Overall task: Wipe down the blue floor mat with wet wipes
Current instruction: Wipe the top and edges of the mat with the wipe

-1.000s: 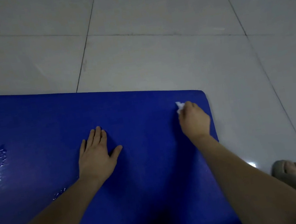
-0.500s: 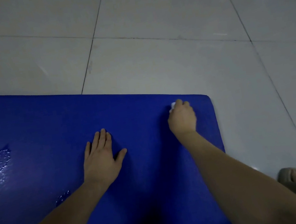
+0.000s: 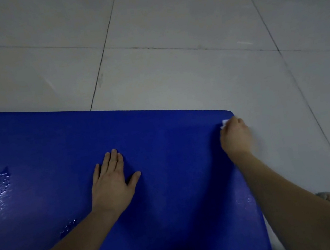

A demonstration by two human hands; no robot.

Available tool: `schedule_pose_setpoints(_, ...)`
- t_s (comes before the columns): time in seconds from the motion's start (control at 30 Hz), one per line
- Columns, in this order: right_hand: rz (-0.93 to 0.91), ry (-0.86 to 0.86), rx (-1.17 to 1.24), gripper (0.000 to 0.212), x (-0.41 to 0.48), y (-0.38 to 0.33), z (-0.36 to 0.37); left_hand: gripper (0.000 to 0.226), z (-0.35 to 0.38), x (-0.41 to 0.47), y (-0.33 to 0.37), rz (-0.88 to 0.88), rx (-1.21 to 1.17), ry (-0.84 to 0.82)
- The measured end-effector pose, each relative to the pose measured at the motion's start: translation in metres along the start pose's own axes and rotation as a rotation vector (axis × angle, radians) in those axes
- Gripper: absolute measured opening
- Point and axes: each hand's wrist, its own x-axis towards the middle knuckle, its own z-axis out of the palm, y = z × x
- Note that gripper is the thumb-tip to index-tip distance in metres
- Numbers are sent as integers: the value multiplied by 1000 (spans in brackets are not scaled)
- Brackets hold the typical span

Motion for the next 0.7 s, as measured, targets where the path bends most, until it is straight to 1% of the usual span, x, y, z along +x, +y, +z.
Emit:
schedule_pose_setpoints(0.13,200,-22,-11,26,11,11,-7,94,1,0,0,4,-5,8)
schedule_pose_setpoints(0.2,254,-45,-7,21,16,1,-6,96,2,0,1,8,-6,20)
schedule_pose_setpoints(0.23,253,-53,0,19,17,-9,-5,97,3,-1,0,7,-2,22)
schedule_pose_setpoints(0.27,223,-60,-4,18,17,-20,-3,98,3,-1,-1,5,3,20)
schedule_pose_setpoints(0.37,30,-56,-36,13,6,-61,12,97,5,-1,0,4,-7,38)
schedule_pose_setpoints(0.5,-301,-107,38,19,-36,-124,38,95,6,-2,1,1,-4,45)
schedule_pose_setpoints(0.57,-473,-147,43,20,-51,-137,44,96,6,-1,0,5,3,45)
schedule_pose_setpoints(0.6,-522,-158,48,19,-50,-134,45,96,5,-1,0,7,5,44)
schedule_pose_setpoints(0.63,-529,-158,62,19,-44,-127,43,97,5,-1,-1,9,6,41)
schedule_pose_setpoints(0.7,-433,-134,94,20,-27,-104,34,98,5,-1,-1,17,-3,41)
